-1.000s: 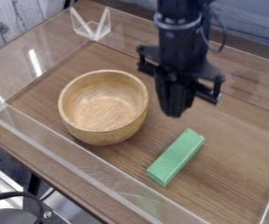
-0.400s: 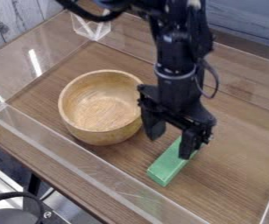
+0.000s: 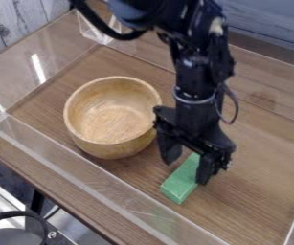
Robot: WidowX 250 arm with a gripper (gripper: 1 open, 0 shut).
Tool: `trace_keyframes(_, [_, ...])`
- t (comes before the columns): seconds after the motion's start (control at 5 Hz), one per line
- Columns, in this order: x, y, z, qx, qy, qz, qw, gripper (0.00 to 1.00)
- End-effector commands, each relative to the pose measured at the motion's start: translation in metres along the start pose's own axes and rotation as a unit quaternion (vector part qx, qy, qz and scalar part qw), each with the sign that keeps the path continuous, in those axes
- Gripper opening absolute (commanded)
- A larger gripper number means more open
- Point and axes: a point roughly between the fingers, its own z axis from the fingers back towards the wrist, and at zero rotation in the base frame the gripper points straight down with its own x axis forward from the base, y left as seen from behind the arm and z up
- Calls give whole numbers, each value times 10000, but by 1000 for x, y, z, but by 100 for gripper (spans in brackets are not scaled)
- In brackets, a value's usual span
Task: Put the green block in the brown bowl
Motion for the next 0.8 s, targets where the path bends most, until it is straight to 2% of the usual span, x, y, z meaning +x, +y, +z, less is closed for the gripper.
trace_keyframes(0.0, [9, -1, -1, 17, -113, -30, 9999, 100])
trace_keyframes(0.2, [10, 0, -5, 11, -101, -3, 9999, 0])
trace_keyframes(0.6, [10, 0, 0, -21, -94, 4, 10000, 0])
